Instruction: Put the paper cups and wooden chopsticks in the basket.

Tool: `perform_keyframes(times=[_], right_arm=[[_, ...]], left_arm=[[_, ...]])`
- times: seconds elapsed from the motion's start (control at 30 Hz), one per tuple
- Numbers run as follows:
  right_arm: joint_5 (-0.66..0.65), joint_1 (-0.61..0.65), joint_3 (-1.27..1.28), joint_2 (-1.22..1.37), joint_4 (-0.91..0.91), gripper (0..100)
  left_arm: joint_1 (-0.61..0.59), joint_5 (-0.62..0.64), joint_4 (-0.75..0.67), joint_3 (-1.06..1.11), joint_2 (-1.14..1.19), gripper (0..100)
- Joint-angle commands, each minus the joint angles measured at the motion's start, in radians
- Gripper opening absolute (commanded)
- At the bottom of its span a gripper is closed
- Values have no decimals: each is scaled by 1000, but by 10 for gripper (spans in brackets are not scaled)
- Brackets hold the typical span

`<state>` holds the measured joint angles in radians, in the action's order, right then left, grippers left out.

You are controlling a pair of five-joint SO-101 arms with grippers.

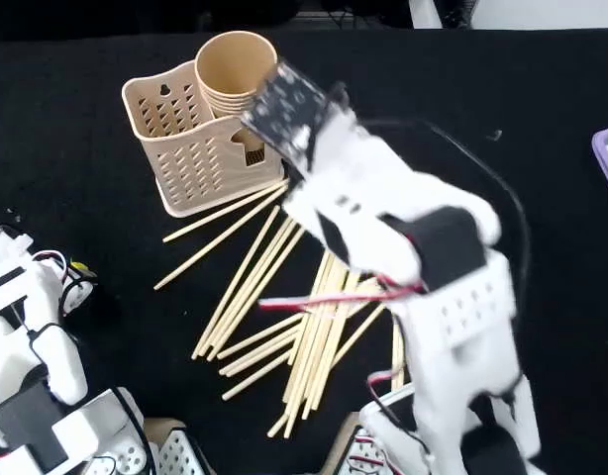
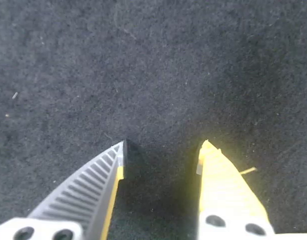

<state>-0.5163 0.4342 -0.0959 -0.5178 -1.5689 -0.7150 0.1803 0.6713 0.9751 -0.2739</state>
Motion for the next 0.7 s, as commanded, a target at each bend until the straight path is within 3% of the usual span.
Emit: perform_keyframes(times=[0.0,0.13,0.27,0.33,0.47,0.67], right_arm=[[14,-40,91,-81,-155,64],[103,-153,420,-93,-100,68],[186,-190,792,-47,199,159],[288,-190,911,-13,358,208],[508,-187,1007,42,578,238],[598,-184,1007,133,657,193]], left_arm=[[-19,3,0,-42,0,238],[-19,3,0,-42,0,238],[-19,3,0,-42,0,238],[-18,3,0,-42,0,238],[-18,3,0,-42,0,238],[-18,3,0,-42,0,238]])
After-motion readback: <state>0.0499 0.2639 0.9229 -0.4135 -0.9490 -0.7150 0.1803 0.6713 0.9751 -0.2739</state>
